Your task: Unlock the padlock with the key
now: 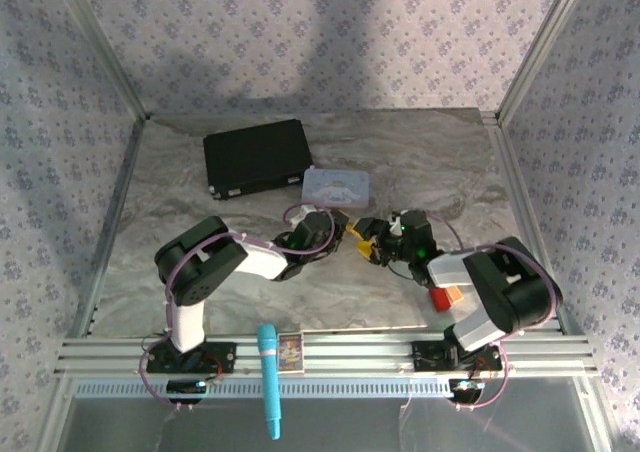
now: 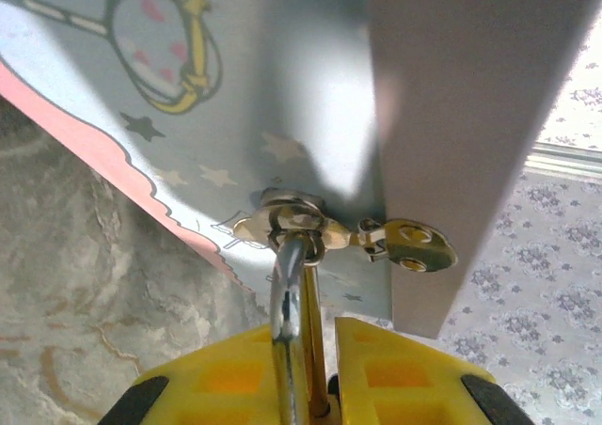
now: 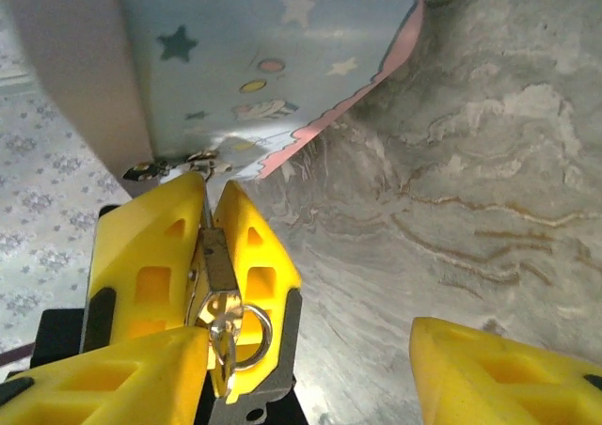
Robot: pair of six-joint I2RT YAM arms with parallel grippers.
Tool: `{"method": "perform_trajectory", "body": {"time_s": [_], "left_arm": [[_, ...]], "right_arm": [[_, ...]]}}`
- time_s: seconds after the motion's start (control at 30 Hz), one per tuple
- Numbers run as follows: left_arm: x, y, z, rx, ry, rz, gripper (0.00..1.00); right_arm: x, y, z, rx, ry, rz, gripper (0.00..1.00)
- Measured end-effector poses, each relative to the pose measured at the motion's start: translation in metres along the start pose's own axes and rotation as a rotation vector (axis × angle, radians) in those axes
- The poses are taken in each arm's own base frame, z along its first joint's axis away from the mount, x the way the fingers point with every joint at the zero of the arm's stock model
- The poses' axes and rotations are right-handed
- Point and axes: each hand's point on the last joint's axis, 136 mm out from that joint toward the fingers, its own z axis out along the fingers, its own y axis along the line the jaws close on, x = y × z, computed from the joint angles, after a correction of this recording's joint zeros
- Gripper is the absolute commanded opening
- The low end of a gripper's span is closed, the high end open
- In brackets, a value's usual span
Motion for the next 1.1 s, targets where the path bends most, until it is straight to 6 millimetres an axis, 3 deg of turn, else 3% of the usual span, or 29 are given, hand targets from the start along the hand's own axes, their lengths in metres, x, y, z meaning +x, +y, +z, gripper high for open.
{"method": "perform_trajectory", "body": {"time_s": [0.17,0.23,0.27,0.3,0.47,0.57,0.73,0.97,1.1], "left_arm": [[0.017,0.023,-0.008,-0.059,0.042,0.02,0.0],[0.019,0.026,-0.012,-0.076,0.047,0.027,0.0],[0.02,0.026,-0.014,-0.077,0.048,0.028,0.0],[0.02,0.024,-0.015,-0.076,0.048,0.028,0.0],[0.018,0.024,-0.018,-0.077,0.041,0.028,0.0],[0.015,0.031,-0.02,-0.092,0.035,0.032,0.0],[0.015,0.032,-0.02,-0.095,0.035,0.032,0.0],[0.011,0.035,-0.02,-0.11,0.03,0.029,0.0],[0.01,0.034,-0.022,-0.117,0.029,0.023,0.0]], "right_arm": [[0.0,0.027,-0.016,-0.051,-0.036,-0.106,0.66],[0.001,0.029,-0.023,-0.035,-0.045,-0.151,0.81],[0.002,0.028,-0.025,-0.02,-0.047,-0.168,0.98],[0.003,0.028,-0.029,0.002,-0.051,-0.202,0.99],[-0.001,0.037,-0.053,0.136,-0.123,-0.421,0.99],[-0.008,0.043,-0.077,0.227,-0.216,-0.559,0.99],[-0.016,0.028,-0.104,0.4,-0.285,-0.75,0.99],[0.008,0.017,-0.096,0.49,-0.183,-1.096,0.99],[0.012,0.015,-0.087,0.507,-0.154,-1.189,0.84]]}}
